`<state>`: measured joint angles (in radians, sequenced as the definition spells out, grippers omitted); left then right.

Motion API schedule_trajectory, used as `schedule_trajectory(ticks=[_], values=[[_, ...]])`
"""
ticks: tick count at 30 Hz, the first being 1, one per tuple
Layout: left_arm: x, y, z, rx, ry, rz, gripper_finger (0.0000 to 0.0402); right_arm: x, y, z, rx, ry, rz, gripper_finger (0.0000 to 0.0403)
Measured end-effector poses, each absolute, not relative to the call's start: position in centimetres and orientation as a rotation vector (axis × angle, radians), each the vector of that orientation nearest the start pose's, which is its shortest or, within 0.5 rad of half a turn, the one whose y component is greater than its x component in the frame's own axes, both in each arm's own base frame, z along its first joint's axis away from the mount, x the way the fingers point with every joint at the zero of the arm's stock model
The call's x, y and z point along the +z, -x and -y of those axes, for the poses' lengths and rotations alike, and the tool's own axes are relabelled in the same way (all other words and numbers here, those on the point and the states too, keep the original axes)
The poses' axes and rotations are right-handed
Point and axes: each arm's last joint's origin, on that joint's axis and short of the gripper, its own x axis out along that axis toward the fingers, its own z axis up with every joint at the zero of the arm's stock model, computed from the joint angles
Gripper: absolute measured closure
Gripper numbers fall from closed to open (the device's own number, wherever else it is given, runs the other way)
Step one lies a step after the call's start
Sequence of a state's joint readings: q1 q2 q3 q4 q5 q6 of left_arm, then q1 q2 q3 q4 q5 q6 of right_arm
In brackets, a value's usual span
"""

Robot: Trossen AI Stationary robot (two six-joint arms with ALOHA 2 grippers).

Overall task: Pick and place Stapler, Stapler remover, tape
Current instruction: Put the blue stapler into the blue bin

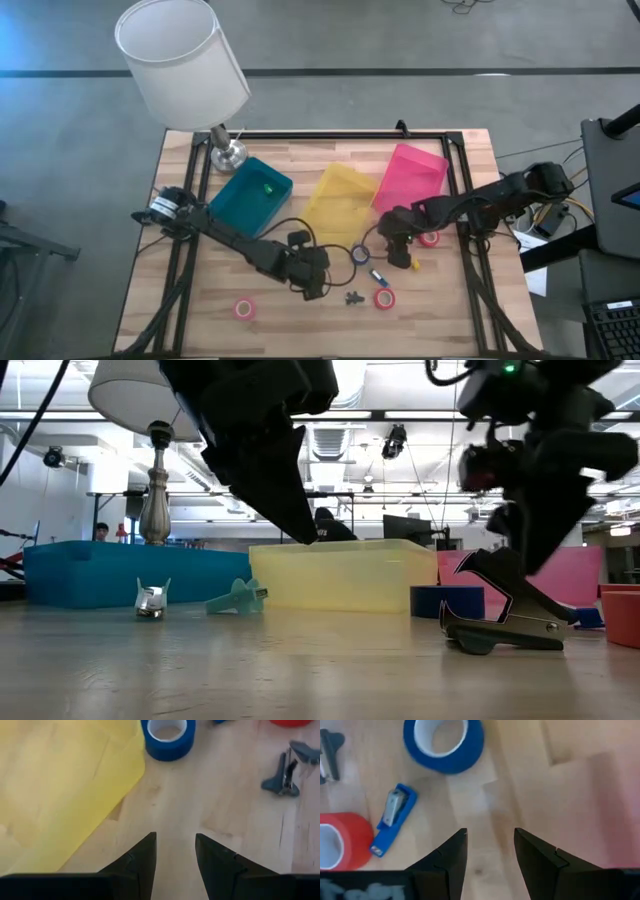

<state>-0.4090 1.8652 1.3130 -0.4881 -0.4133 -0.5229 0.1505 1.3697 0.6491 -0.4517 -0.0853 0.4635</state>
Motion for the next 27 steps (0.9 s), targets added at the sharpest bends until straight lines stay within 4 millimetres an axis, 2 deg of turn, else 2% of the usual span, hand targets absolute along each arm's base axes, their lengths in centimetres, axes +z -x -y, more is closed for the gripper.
schedule_trajectory(ticks=[5,10,15,20,24,27], values=[[19.4,-35.2,15.0,0.227,0.047,-0.923,0.0262,15.1,-22.5,-5.6,-0.030,-0.396,-1.123,0.0243],[19.4,-34.7,16.1,0.193,0.024,-0.924,0.0262,15.9,-22.9,-8.3,0.025,-0.355,-0.980,0.0243],[19.4,-34.1,17.4,0.157,-0.010,-0.922,0.0262,16.5,-22.5,-10.4,-0.022,-0.345,-0.910,0.0243],[19.5,-33.8,17.9,0.201,-0.056,-0.884,0.0262,15.7,-22.3,-11.8,-0.034,-0.364,-0.915,0.0243],[19.6,-33.6,18.2,0.186,-0.086,-0.881,0.0262,14.2,-22.2,-12.2,-0.047,-0.354,-0.996,0.0243],[20.1,-33.2,18.1,0.174,-0.116,-0.891,0.0262,13.9,-22.5,-12.5,-0.041,-0.348,-1.016,0.0243]])
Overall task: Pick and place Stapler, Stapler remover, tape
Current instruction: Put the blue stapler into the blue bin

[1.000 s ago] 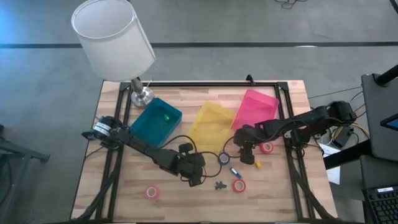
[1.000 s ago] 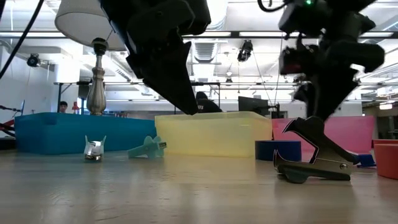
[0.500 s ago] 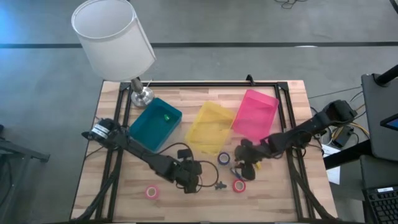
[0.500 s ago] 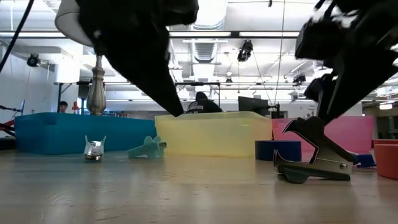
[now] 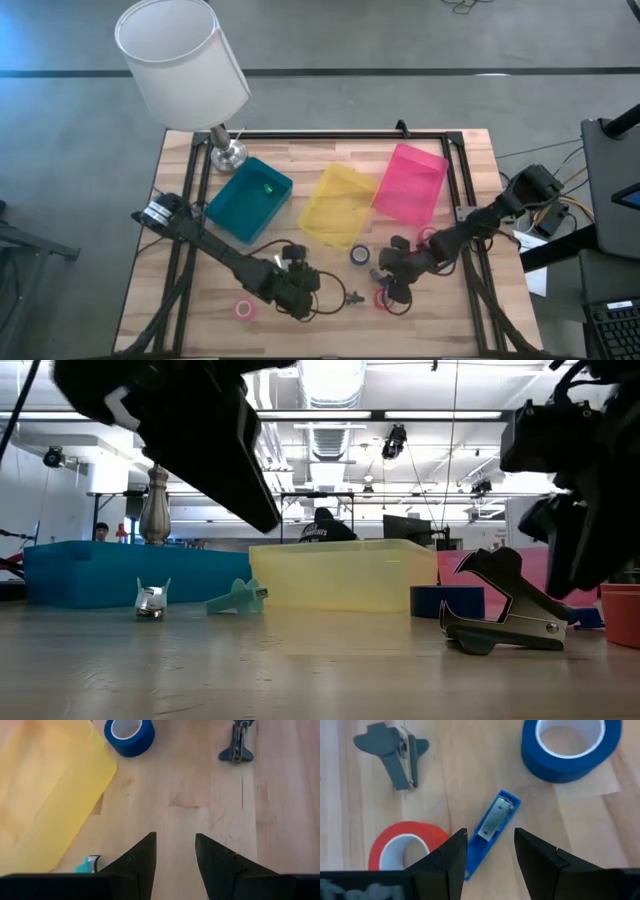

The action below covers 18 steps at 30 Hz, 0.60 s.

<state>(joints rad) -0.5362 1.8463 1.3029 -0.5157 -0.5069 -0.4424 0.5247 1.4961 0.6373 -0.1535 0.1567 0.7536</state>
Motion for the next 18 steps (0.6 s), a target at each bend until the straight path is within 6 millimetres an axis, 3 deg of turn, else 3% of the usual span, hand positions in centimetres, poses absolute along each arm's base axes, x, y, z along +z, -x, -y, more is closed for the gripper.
schedule_trajectory(ticks=[5,11,18], values=[[21.8,-32.5,17.4,0.228,-0.150,-0.855,0.0262,14.1,-23.2,-12.9,-0.039,-0.351,-1.006,0.0243],[23.8,-31.9,16.8,0.266,-0.163,-0.796,0.0262,13.0,-24.3,-13.5,-0.054,-0.333,-1.038,0.0243],[24.1,-31.7,16.6,0.282,-0.176,-0.788,0.0262,12.1,-25.3,-14.0,-0.073,-0.309,-1.069,0.0243]])
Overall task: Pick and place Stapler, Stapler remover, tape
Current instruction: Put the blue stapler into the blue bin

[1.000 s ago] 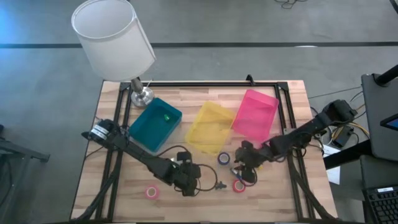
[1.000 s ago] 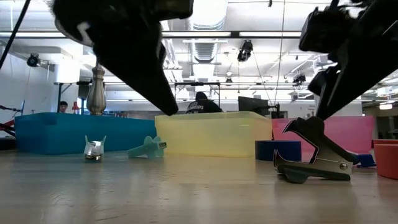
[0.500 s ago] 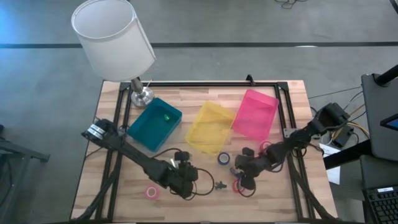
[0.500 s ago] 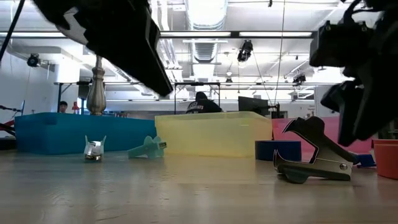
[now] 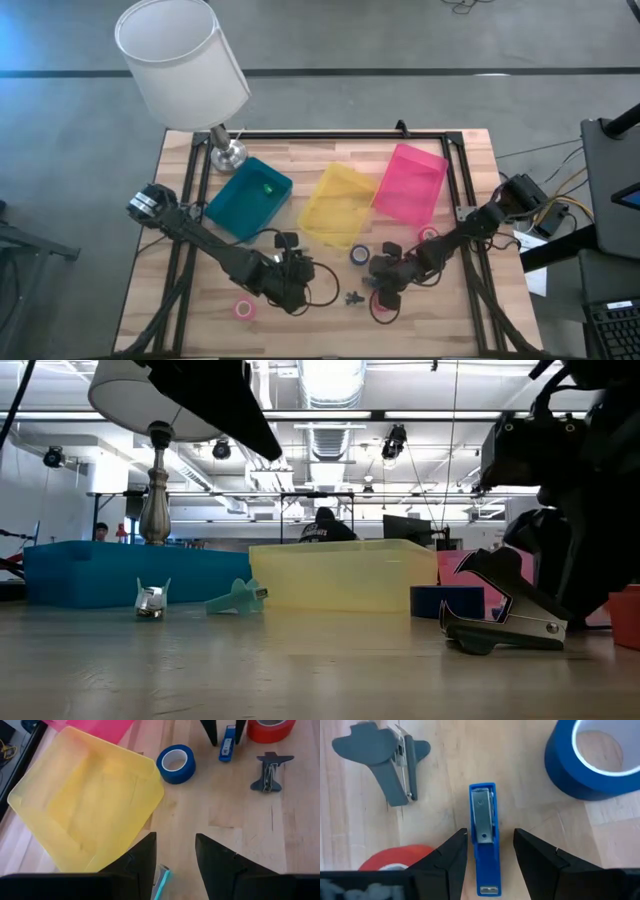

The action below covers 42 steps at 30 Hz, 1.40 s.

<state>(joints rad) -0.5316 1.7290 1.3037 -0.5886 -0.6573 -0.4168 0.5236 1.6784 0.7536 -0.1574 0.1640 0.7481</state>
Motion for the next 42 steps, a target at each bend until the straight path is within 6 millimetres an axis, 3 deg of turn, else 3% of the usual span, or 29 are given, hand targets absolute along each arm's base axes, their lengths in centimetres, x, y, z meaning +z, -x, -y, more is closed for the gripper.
schedule_trajectory(ticks=[10,20,33,42], values=[[24.0,-31.7,16.5,0.285,-0.200,-0.795,0.0262,12.6,-25.9,-14.2,-0.070,-0.253,-1.021,0.0253],[23.9,-31.7,16.5,0.285,-0.200,-0.795,0.0262,12.1,-26.2,-13.7,-0.049,-0.231,-1.057,0.0344],[23.9,-31.7,16.5,0.284,-0.205,-0.796,0.0262,15.8,-25.9,-13.3,-0.007,-0.241,-0.918,0.0341],[24.7,-30.8,16.3,0.331,-0.239,-0.781,0.0262,18.8,-26.3,-12.2,-0.176,-0.093,-0.645,0.0340]])
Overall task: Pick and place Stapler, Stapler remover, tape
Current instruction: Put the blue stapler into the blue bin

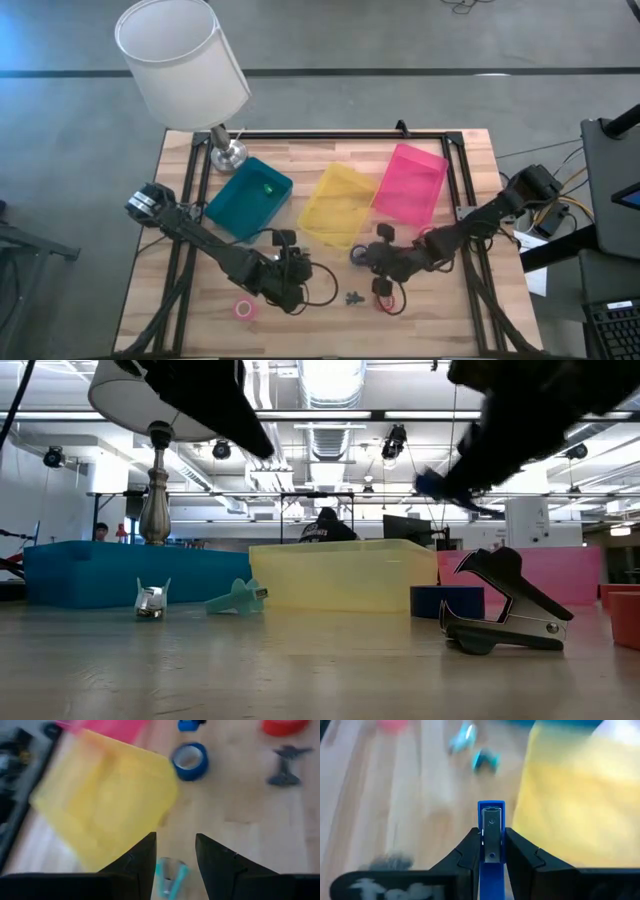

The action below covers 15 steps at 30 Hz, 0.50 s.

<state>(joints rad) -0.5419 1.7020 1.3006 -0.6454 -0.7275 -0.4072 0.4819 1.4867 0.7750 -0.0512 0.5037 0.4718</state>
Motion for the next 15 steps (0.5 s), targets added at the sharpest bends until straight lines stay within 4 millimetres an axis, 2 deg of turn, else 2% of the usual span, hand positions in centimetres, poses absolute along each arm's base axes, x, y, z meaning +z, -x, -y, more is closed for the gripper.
schedule_trajectory(ticks=[5,10,15], values=[[26.8,-28.8,15.0,0.481,-0.229,-0.734,0.0274,20.5,-28.3,-10.9,-0.189,-0.075,-0.445,0.0339],[29.0,-26.3,13.6,0.524,-0.191,-0.743,0.0291,22.1,-30.7,-8.6,-0.232,-0.068,-0.211,0.0339],[30.0,-24.5,12.8,0.541,-0.173,-0.738,0.0298,22.2,-32.4,-6.0,-0.213,-0.091,-0.097,0.0339]])
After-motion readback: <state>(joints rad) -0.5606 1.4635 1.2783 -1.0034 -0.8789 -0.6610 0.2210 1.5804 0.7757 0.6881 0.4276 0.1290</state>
